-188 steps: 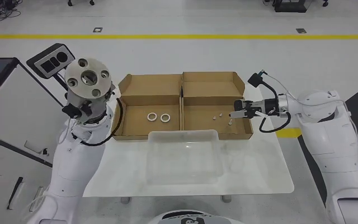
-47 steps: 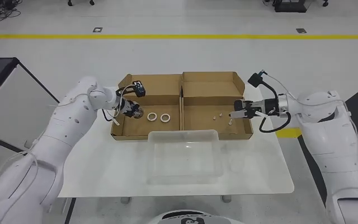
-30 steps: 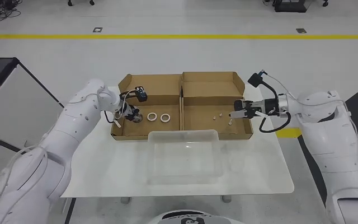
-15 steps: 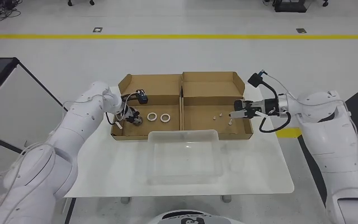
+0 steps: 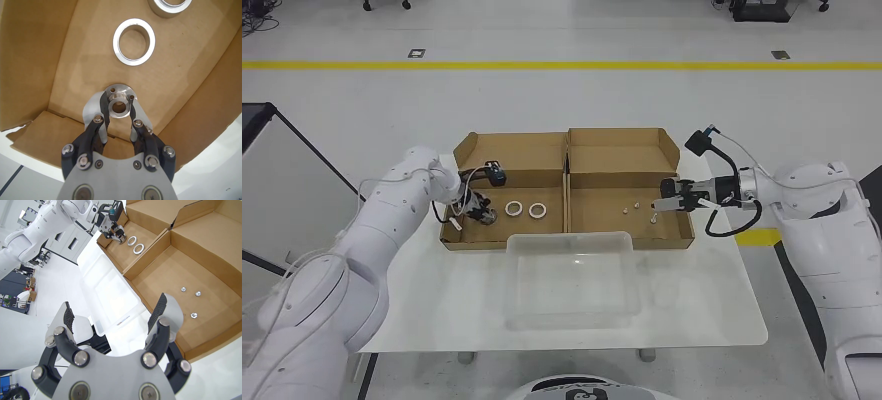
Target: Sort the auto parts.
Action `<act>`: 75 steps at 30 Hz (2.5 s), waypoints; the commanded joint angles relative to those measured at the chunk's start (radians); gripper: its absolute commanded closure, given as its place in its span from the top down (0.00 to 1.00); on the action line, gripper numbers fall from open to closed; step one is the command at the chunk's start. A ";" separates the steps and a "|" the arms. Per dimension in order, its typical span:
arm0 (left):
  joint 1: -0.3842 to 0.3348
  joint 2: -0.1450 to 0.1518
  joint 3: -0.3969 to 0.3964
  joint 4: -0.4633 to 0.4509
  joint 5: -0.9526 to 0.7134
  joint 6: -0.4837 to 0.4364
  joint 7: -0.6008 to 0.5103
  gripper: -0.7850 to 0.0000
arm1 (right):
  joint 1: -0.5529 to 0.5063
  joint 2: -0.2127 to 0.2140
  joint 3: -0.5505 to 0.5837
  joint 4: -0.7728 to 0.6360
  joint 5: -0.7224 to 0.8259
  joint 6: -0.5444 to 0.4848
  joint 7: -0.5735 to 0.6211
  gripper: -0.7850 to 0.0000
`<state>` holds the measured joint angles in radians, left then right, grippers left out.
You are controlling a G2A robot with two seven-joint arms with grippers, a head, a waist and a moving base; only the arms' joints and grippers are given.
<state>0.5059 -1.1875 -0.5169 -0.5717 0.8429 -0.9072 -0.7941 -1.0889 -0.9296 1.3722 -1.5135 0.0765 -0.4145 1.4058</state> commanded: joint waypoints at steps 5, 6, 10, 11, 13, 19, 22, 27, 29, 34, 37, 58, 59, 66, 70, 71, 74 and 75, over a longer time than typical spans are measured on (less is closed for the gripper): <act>-0.019 0.000 -0.017 0.022 -0.017 -0.010 0.033 1.00 | 0.000 0.000 0.000 0.000 0.000 0.000 0.000 1.00; -0.022 0.001 -0.021 0.022 -0.019 -0.012 0.039 1.00 | 0.000 0.000 0.000 0.000 0.000 0.000 0.000 1.00; -0.035 0.013 -0.046 0.002 -0.034 -0.042 0.078 1.00 | 0.000 0.000 0.000 0.000 0.000 0.000 0.000 1.00; -0.036 0.018 -0.054 -0.004 -0.037 -0.055 0.091 1.00 | 0.000 0.000 0.000 0.000 0.000 0.000 0.000 1.00; -0.042 0.030 -0.074 -0.016 -0.044 -0.065 0.110 1.00 | 0.000 0.000 0.000 0.000 0.000 0.000 0.000 1.00; -0.026 0.081 -0.150 -0.136 -0.106 -0.105 0.152 1.00 | 0.000 0.000 0.000 0.000 0.000 0.000 0.000 1.00; 0.015 0.119 -0.198 -0.255 -0.193 -0.105 0.152 1.00 | 0.000 0.000 0.000 0.000 0.000 0.000 0.000 1.00; 0.123 0.204 -0.311 -0.473 -0.342 -0.105 0.069 1.00 | 0.000 0.000 0.000 0.000 0.000 0.000 0.000 1.00; 0.181 0.242 -0.370 -0.571 -0.393 -0.105 0.025 1.00 | 0.000 0.000 0.000 0.000 0.000 0.000 0.000 1.00; 0.364 0.329 -0.549 -0.830 -0.524 -0.070 -0.047 1.00 | 0.000 0.000 0.000 0.000 0.000 0.000 0.000 1.00; 0.482 0.370 -0.659 -0.974 -0.592 -0.039 -0.072 1.00 | 0.000 0.000 0.000 0.000 0.000 0.000 0.000 1.00; 0.727 0.431 -0.889 -1.234 -0.739 0.069 -0.113 1.00 | 0.000 0.000 0.000 0.000 0.000 0.000 0.000 1.00; 0.727 0.431 -0.889 -1.234 -0.739 0.069 -0.113 1.00 | 0.000 0.000 0.000 0.000 0.000 0.000 0.000 1.00; 0.727 0.431 -0.889 -1.234 -0.739 0.069 -0.113 1.00 | 0.000 0.000 0.000 0.000 0.000 0.000 0.000 1.00; 0.727 0.431 -0.889 -1.234 -0.739 0.069 -0.113 1.00 | 0.000 0.000 0.000 0.000 0.000 0.000 0.000 1.00; 0.727 0.431 -0.889 -1.234 -0.739 0.069 -0.113 1.00 | 0.000 0.000 0.000 0.000 0.000 0.000 0.000 1.00; 0.727 0.431 -0.889 -1.234 -0.739 0.069 -0.113 1.00 | 0.000 0.000 0.000 0.000 0.000 0.000 0.000 1.00; 0.727 0.431 -0.889 -1.234 -0.739 0.069 -0.113 1.00 | 0.000 0.000 0.000 0.000 0.000 0.000 0.000 1.00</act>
<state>1.2332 -0.7567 -1.4063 -1.8058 0.1037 -0.8380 -0.9071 -1.0889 -0.9296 1.3722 -1.5135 0.0765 -0.4145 1.4058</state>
